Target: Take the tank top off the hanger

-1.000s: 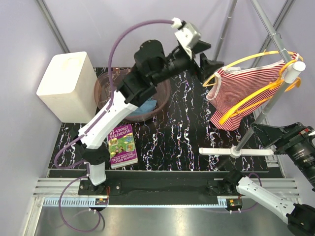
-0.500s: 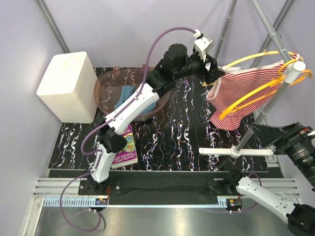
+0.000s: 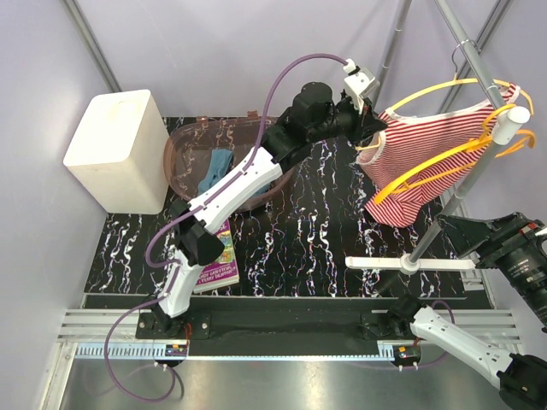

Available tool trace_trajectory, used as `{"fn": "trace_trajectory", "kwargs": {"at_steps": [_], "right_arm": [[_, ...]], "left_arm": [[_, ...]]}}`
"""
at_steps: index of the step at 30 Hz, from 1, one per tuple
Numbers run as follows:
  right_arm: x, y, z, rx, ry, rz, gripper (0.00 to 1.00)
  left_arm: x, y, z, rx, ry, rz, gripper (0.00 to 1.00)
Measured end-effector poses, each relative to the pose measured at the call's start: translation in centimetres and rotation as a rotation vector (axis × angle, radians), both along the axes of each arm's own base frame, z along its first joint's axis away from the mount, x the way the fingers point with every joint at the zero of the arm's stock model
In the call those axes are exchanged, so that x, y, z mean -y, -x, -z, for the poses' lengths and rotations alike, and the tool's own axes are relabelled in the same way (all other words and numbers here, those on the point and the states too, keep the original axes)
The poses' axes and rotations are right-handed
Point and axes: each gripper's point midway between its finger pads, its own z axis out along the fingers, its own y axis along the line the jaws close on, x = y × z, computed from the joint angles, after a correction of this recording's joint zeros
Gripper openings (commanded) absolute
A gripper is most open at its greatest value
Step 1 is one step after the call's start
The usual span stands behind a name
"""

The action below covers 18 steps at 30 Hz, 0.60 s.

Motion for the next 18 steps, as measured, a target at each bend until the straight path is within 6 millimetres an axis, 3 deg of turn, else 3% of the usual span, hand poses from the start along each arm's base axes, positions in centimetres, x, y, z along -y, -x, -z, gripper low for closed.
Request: {"fn": "trace_trajectory", "kwargs": {"at_steps": [11, 18], "right_arm": [[0.3, -0.1, 0.9, 0.0, 0.031, 0.012, 0.86], [1.0, 0.3, 1.1, 0.019, 0.039, 0.024, 0.86]], "left_arm": [[-0.3, 0.4, -0.9, -0.021, 0.02, 0.006, 0.0], [-3.0, 0.4, -5.6, -0.079, 0.13, -0.009, 0.0]]}}
